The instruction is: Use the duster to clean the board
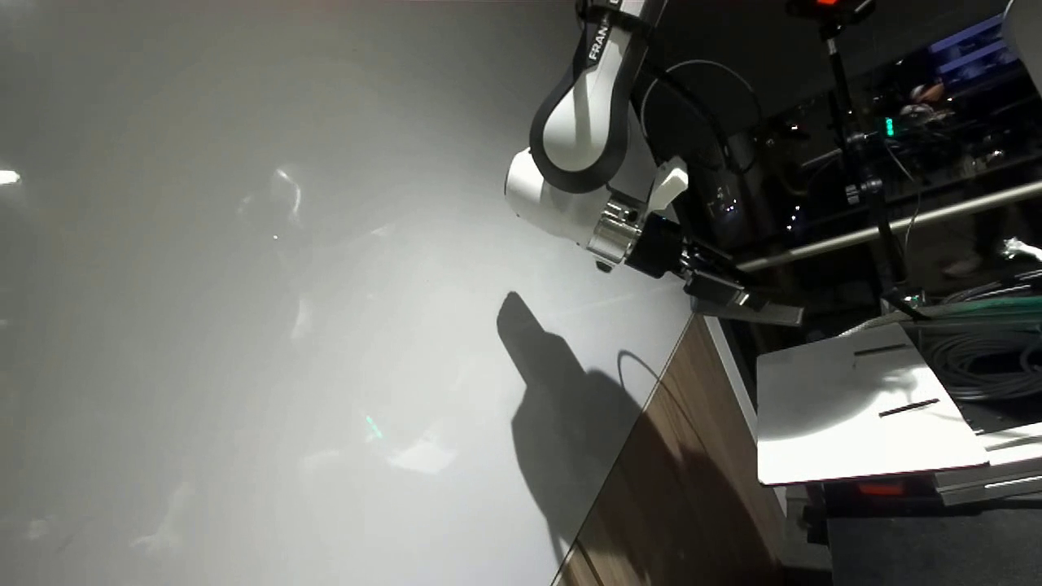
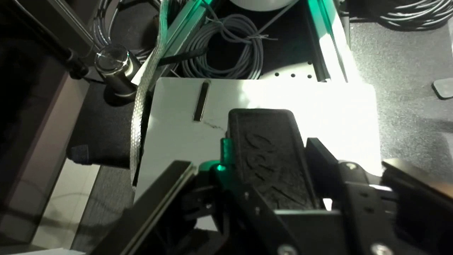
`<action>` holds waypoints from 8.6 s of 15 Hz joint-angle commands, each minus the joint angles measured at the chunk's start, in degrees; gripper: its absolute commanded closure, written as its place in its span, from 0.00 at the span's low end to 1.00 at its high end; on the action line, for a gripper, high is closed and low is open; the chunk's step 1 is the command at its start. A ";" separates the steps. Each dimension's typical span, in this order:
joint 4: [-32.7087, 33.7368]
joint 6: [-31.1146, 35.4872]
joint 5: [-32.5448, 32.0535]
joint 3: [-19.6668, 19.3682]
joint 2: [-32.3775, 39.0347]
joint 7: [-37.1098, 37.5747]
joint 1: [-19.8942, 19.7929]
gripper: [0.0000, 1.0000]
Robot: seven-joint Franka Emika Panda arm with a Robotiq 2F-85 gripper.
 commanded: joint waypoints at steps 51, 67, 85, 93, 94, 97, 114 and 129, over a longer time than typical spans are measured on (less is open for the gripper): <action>8.75 4.78 3.16 -2.22 23.49 -5.20 -3.01 0.16; -1.01 9.68 2.19 3.38 -0.93 -1.54 3.87 0.00; -10.67 21.65 2.46 5.32 -34.04 -2.48 5.75 0.00; -10.97 21.91 2.46 5.32 -33.99 -2.48 5.76 0.00; -10.97 21.92 2.46 5.32 -33.99 -2.48 5.76 0.00; -10.97 21.96 2.46 5.32 -33.99 -2.48 5.76 0.00; -11.00 22.06 2.46 5.32 -33.99 -2.48 5.76 0.00; -11.00 22.07 2.46 5.32 -33.99 -2.48 5.76 0.00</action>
